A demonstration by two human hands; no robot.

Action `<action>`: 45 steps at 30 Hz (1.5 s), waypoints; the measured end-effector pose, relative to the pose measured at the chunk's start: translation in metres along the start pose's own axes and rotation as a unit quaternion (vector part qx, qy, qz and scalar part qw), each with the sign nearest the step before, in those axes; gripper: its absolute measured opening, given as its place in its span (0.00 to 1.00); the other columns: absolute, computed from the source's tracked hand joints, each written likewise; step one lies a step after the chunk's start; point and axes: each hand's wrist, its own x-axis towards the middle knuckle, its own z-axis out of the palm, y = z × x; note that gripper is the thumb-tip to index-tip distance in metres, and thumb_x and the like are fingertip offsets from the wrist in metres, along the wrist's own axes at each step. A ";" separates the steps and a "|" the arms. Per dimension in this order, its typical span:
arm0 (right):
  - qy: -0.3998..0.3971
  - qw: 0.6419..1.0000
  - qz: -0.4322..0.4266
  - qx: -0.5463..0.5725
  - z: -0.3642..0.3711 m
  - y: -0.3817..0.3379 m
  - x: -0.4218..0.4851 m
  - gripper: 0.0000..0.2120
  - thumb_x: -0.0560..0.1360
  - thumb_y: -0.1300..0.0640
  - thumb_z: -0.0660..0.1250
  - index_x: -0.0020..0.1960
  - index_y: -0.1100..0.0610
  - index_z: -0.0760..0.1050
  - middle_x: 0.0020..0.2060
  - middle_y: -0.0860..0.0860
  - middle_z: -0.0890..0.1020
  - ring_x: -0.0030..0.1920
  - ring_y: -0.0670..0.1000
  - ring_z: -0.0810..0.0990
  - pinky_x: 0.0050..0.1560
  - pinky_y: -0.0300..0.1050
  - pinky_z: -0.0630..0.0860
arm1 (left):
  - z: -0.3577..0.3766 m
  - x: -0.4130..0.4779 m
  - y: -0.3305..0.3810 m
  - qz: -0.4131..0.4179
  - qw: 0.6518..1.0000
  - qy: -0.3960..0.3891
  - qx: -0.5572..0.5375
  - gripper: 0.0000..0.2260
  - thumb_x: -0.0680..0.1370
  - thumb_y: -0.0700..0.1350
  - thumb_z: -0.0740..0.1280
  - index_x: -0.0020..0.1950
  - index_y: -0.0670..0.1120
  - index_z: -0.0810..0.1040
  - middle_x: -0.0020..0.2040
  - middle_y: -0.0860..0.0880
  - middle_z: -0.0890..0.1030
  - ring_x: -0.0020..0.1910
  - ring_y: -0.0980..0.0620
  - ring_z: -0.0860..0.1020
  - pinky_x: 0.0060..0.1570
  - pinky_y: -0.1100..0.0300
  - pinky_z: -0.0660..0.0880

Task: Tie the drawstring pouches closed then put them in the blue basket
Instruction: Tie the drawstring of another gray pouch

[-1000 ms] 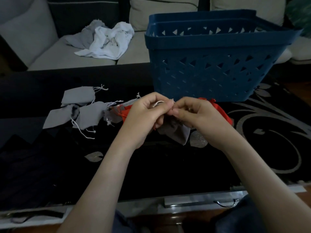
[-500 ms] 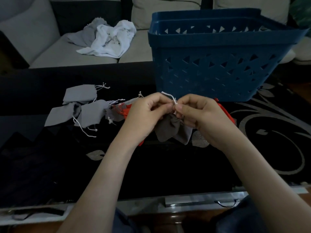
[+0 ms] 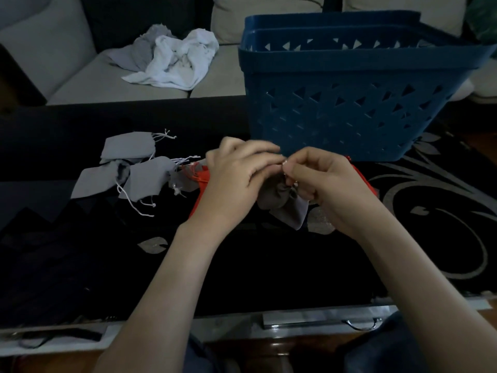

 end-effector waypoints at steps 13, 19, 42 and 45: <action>0.035 0.999 -0.024 -0.011 0.004 0.005 0.001 0.05 0.75 0.65 0.66 0.43 0.58 0.72 0.28 0.50 0.78 0.23 0.41 0.69 0.26 0.33 0.65 | 0.002 0.000 0.009 -0.209 0.942 -0.084 -0.247 0.08 0.76 0.42 0.69 0.38 0.53 0.79 0.33 0.57 0.80 0.35 0.63 0.76 0.40 0.66 0.71; 0.007 0.995 -0.066 -0.069 0.003 0.007 0.000 0.06 0.76 0.67 0.64 0.44 0.57 0.74 0.31 0.53 0.75 0.26 0.38 0.71 0.31 0.29 0.65 | 0.003 0.001 0.012 -0.251 0.927 -0.085 -0.266 0.07 0.76 0.40 0.68 0.39 0.50 0.81 0.35 0.55 0.81 0.36 0.62 0.76 0.43 0.65 0.71; 0.012 0.973 -0.104 -0.208 0.000 0.011 0.004 0.07 0.80 0.58 0.60 0.53 0.50 0.75 0.45 0.55 0.81 0.49 0.51 0.79 0.53 0.49 0.75 | 0.001 0.001 0.016 -0.269 0.866 -0.034 -0.420 0.09 0.78 0.41 0.65 0.40 0.47 0.81 0.39 0.51 0.82 0.43 0.56 0.78 0.49 0.57 0.72; 0.009 0.965 -0.107 -0.237 -0.002 0.013 0.007 0.05 0.79 0.59 0.62 0.51 0.51 0.75 0.39 0.51 0.81 0.45 0.50 0.79 0.51 0.51 0.74 | 0.002 0.001 0.015 -0.287 0.844 -0.044 -0.451 0.09 0.78 0.42 0.64 0.43 0.46 0.83 0.43 0.48 0.83 0.47 0.52 0.79 0.53 0.55 0.73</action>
